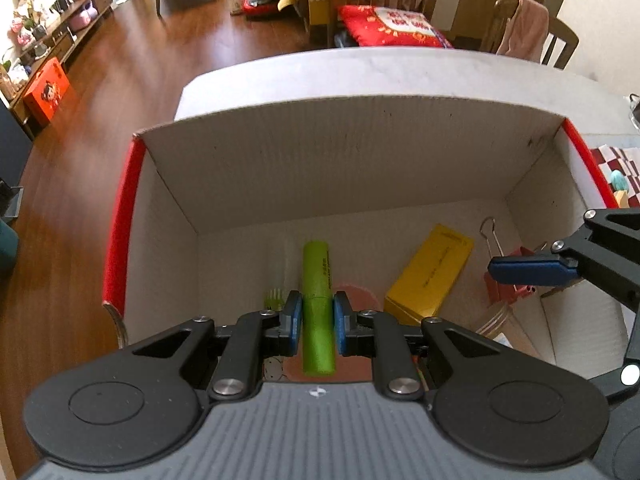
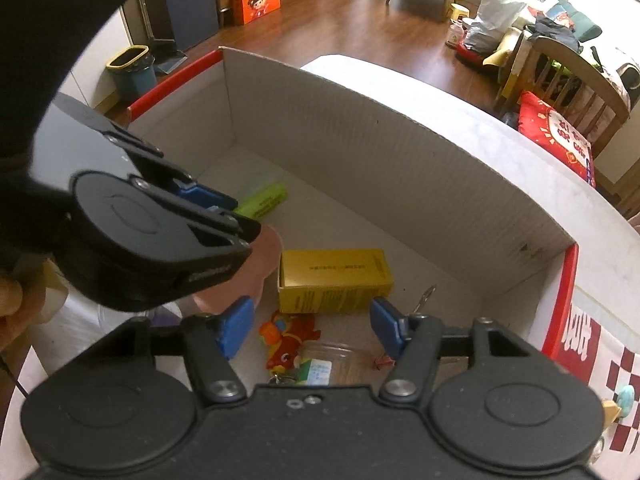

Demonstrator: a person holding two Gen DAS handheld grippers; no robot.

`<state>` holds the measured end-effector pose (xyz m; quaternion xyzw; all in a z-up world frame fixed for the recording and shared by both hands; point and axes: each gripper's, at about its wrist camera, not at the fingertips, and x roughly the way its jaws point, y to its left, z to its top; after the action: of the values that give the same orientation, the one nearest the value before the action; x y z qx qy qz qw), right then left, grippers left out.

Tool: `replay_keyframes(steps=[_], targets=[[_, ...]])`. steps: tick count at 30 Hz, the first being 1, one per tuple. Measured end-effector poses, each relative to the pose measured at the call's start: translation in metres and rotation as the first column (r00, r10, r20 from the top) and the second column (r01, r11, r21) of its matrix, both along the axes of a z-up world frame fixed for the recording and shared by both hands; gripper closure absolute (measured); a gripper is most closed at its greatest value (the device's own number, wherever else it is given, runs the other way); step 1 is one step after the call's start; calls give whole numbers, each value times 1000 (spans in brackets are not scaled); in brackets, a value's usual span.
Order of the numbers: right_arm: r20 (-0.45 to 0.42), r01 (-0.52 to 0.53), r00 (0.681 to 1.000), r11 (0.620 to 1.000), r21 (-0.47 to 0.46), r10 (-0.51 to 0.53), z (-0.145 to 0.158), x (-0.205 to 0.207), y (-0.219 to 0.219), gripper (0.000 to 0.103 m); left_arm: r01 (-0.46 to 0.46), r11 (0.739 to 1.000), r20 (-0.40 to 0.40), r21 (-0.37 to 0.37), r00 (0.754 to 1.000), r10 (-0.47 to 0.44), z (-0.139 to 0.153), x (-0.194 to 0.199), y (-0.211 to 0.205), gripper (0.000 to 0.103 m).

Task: Organize rigid objects
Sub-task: 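Carry marker and yellow box into the shoebox and open both tools, then withdraw both tools from the shoebox back over the table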

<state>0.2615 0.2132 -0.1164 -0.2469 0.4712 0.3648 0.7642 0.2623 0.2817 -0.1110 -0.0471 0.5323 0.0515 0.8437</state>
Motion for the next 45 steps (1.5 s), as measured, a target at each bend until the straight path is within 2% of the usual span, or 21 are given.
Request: replay_keyframes(steps=[5,14,25,27,28,30,31,32,39,42,45], targets=[[1,-1,1000,1000,11,1,4,-3,-4,38,-1,1000,-22,0,1000,1,0,3,1,86],[2,20,1000,998,61,-20,22,-8,-19,35,9,1000,9,-7,1000,-9,10,-8,-3,86],[10,25,1000,990,136,-26,49,-24,-44,29,31,1000,102,7,994,-31,47,-32,-22,86],[19,20,1000,988,151,-23,55,-30,-50,28,33,999,123,5,992,-33,55,-37,-26,83],[24,17,999,987,159,-21,58,-33,-54,27,31,1000,134,5,991,-31,59,-40,-29,77],[26,12,1000,985,175,-17,63,-38,-64,25,28,1000,156,-1,987,-28,65,-44,-35,64],[28,10,999,984,180,-16,65,-39,-68,24,27,1000,169,-8,985,-25,68,-48,-38,50],[32,9,999,983,184,-15,68,-41,-74,24,27,1000,182,-13,983,-24,71,-51,-42,42],[47,21,998,971,239,-33,85,-46,-119,14,39,999,223,-17,974,-34,84,-64,-69,41],[48,32,998,963,268,-47,90,-45,-141,9,41,999,244,-18,969,-36,88,-68,-84,34],[63,27,997,959,283,-47,95,-49,-164,6,49,999,265,-24,963,-41,91,-70,-103,33]])
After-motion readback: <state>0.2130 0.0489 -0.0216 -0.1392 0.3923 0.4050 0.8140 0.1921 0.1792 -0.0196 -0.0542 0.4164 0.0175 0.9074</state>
